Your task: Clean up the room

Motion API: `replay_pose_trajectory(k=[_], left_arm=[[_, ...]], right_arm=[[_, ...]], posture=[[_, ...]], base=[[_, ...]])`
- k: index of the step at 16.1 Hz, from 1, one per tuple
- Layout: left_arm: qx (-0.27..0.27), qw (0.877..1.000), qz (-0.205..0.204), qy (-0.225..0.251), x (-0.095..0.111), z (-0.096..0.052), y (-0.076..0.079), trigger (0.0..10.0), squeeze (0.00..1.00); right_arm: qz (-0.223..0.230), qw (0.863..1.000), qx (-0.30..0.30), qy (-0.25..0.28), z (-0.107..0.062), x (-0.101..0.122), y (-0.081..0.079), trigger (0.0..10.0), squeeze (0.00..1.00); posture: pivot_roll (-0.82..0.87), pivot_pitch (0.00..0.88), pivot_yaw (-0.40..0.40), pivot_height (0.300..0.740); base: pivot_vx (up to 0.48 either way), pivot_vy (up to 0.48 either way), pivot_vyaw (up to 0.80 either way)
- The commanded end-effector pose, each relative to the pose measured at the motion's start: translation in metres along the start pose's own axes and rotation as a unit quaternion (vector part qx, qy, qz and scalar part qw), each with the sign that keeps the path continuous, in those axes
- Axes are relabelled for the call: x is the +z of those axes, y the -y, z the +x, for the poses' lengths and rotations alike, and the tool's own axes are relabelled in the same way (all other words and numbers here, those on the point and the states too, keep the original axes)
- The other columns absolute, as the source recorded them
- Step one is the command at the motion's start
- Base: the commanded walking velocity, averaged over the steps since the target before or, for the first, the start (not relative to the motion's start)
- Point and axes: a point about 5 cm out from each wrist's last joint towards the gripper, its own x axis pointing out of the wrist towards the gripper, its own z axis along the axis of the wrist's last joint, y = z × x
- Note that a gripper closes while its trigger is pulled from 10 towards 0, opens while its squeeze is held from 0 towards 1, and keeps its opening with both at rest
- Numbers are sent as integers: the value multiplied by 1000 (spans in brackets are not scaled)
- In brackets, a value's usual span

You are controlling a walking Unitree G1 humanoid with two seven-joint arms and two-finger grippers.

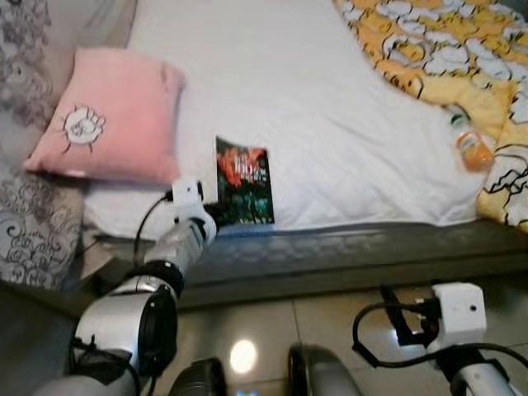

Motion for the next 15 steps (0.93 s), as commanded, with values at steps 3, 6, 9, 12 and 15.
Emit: replay_pose_trajectory(k=[3, 6, 9, 12, 15], left_arm=[[-20, 997, 64, 39, 23, 4, 16, 10000, 0], [-71, 979, 152, 117, 45, 5, 41, 10000, 0], [-128, 919, 235, 289, 89, -17, 71, 10000, 0], [-116, 887, 264, 360, 100, -48, 75, 10000, 0], [-49, 881, 298, 365, 84, -95, 45, 10000, 0]], right_arm=[[6, 1000, 6, 7, 6, 7, -3, 10000, 0], [20, 998, -18, 54, 15, 19, -5, 10000, 0], [27, 993, -15, 113, 39, 37, -19, 10000, 0], [42, 988, -10, 149, 62, 53, -27, 10000, 0], [28, 981, -4, 192, 56, 78, -23, 10000, 0]], posture=[[-408, 183, -4, 736], [-372, 121, 34, 736], [-263, 0, 75, 736], [-196, 0, 91, 736], [-114, 0, 74, 736]], base=[[0, 0, 0], [0, 0, 0], [0, 0, 0], [0, 0, 0], [0, 0, 0]])
